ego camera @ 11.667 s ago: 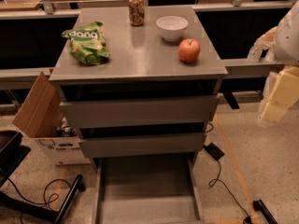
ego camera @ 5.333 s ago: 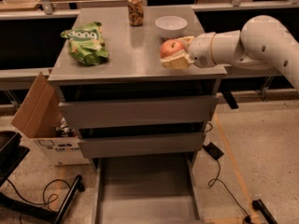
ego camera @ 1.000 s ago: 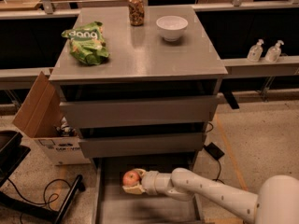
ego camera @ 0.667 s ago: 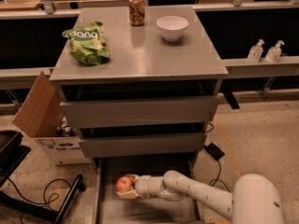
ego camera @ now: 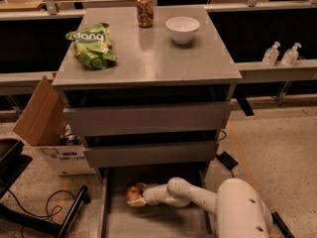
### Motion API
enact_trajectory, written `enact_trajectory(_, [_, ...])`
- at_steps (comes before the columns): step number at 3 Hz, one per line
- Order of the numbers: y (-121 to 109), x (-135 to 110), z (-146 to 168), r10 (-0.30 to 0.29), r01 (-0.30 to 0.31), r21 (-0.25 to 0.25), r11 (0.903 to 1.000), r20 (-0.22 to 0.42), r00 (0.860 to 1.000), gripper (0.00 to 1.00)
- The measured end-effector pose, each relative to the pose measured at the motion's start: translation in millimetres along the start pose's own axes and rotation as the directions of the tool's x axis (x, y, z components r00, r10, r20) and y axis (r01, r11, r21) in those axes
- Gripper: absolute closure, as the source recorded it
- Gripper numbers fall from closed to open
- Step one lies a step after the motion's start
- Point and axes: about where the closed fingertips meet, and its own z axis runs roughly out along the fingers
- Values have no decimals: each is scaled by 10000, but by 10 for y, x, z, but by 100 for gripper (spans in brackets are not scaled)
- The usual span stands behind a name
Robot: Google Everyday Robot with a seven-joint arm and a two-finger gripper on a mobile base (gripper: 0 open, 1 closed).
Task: Place apple into bottom drawer
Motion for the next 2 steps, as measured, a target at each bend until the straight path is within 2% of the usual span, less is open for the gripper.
enact_trajectory(1, [-18, 18, 30, -30, 30, 39, 10000, -83, 10000, 84])
enact_trajectory(2, [4, 13, 46, -22, 22, -4, 10000, -67, 10000, 60])
